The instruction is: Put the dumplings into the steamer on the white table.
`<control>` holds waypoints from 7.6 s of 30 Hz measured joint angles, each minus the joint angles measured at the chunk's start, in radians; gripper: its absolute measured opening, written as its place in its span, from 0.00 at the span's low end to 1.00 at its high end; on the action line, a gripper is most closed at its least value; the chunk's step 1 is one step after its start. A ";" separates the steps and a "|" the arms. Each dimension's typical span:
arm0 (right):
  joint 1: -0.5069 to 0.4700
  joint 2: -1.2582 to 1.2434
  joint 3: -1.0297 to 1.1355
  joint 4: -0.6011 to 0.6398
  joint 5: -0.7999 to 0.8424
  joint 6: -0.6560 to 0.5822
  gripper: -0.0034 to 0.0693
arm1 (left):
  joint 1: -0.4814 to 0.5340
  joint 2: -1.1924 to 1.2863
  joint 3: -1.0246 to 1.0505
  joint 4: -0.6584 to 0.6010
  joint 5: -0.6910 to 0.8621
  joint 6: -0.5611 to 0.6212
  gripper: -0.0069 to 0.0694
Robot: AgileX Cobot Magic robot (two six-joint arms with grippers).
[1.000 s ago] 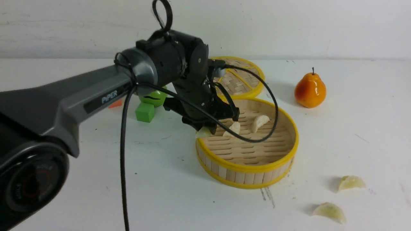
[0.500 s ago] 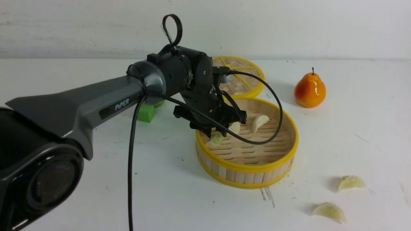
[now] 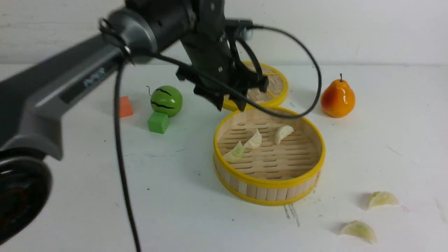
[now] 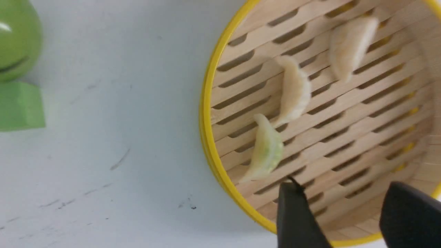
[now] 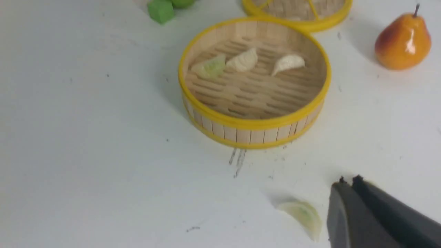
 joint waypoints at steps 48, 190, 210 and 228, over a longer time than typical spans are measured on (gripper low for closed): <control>0.296 1.097 -0.371 -0.561 0.118 0.030 0.33 | 0.000 -1.188 1.309 -0.043 -0.133 0.074 0.07; 0.349 0.137 -0.094 -0.162 -0.357 0.215 0.05 | 0.000 -1.978 1.638 0.193 -0.293 -0.265 0.16; 0.349 -0.192 0.107 -0.160 -0.408 0.215 0.04 | 0.000 -1.978 1.638 0.191 -0.293 -0.265 0.18; 0.328 -0.430 0.415 -0.185 -0.624 0.215 0.02 | 0.000 -1.978 1.638 0.193 -0.293 -0.265 0.21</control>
